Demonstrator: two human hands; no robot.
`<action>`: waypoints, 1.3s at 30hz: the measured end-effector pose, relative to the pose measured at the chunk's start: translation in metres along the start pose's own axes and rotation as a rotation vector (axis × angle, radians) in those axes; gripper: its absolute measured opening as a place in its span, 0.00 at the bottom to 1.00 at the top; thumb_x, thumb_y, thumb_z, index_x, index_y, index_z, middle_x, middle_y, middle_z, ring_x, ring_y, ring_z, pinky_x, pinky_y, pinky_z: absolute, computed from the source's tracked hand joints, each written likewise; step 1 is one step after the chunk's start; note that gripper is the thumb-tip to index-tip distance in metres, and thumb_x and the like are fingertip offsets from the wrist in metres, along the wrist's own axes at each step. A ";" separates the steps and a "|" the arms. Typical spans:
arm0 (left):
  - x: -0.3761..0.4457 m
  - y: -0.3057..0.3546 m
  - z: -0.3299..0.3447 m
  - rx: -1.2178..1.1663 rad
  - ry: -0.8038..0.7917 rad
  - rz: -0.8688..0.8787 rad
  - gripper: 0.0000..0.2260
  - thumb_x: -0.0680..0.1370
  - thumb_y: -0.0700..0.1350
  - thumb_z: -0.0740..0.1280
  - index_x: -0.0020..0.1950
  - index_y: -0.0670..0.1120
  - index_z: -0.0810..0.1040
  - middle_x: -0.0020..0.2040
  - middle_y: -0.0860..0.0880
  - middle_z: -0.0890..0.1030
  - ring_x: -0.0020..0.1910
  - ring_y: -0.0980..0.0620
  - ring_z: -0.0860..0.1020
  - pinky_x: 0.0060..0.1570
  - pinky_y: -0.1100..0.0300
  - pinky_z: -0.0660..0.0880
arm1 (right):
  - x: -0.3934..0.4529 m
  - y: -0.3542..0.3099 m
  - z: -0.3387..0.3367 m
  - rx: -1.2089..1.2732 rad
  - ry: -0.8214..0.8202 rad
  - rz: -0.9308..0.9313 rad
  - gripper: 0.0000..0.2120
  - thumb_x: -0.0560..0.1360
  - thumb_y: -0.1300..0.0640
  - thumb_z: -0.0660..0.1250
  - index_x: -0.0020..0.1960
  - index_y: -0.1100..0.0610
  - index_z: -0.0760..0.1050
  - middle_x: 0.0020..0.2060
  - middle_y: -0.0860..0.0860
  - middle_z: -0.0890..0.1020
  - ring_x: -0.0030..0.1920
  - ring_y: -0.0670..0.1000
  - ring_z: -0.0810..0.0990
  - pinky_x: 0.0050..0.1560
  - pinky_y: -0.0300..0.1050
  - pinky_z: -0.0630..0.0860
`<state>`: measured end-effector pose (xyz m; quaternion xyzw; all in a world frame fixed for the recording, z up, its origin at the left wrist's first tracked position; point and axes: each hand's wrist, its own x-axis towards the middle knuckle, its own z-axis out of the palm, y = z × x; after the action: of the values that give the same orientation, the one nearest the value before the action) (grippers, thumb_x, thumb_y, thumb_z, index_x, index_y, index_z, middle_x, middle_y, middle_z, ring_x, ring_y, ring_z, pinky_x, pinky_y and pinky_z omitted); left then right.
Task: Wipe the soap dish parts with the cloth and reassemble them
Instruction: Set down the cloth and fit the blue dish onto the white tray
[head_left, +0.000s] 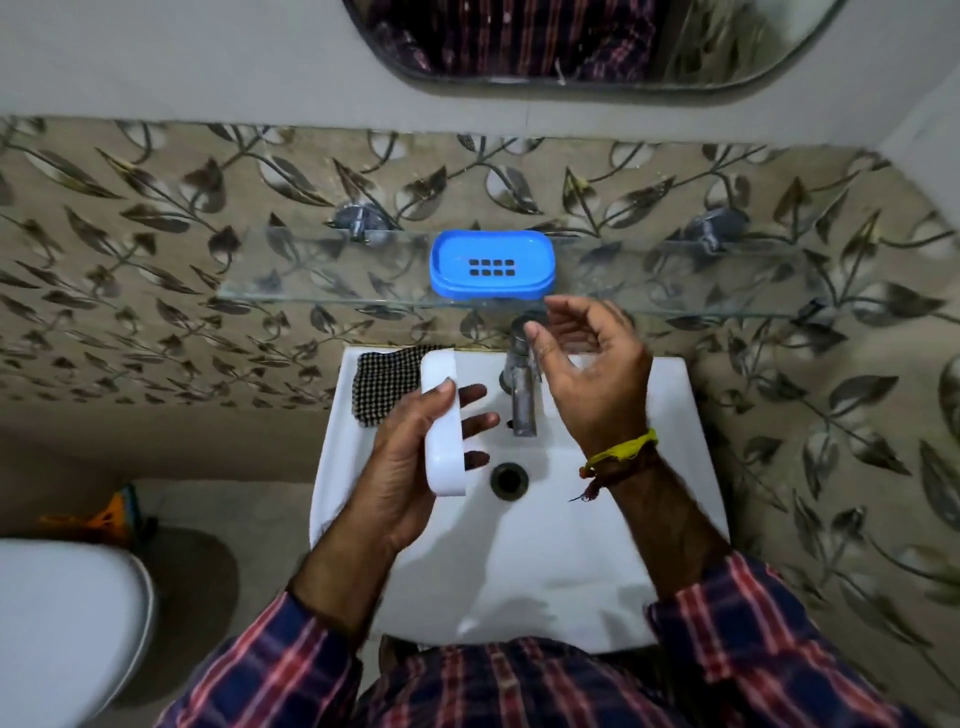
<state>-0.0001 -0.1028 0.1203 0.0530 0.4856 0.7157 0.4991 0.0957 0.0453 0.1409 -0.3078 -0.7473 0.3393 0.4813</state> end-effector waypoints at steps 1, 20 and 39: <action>0.000 0.003 0.003 0.070 0.024 0.095 0.32 0.69 0.52 0.73 0.69 0.40 0.73 0.59 0.43 0.83 0.51 0.45 0.83 0.39 0.54 0.81 | 0.010 0.001 -0.001 -0.017 -0.016 -0.047 0.15 0.71 0.59 0.76 0.55 0.61 0.80 0.47 0.54 0.82 0.47 0.50 0.81 0.52 0.43 0.79; 0.016 0.076 0.010 0.446 0.167 0.632 0.30 0.63 0.53 0.78 0.63 0.49 0.80 0.57 0.46 0.85 0.52 0.49 0.83 0.48 0.59 0.79 | 0.111 0.019 0.003 -0.264 -0.582 -0.098 0.37 0.61 0.52 0.83 0.66 0.57 0.73 0.62 0.55 0.75 0.61 0.53 0.75 0.65 0.45 0.72; 0.026 0.078 0.037 0.626 -0.217 0.679 0.23 0.77 0.54 0.65 0.73 0.56 0.72 0.72 0.59 0.75 0.71 0.59 0.71 0.66 0.67 0.69 | 0.017 -0.043 -0.026 0.705 -0.146 0.347 0.26 0.65 0.58 0.76 0.63 0.55 0.77 0.55 0.52 0.84 0.56 0.51 0.82 0.55 0.42 0.78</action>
<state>-0.0438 -0.0618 0.1873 0.4309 0.5783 0.6480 0.2448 0.1084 0.0391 0.1917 -0.2205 -0.5543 0.6721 0.4386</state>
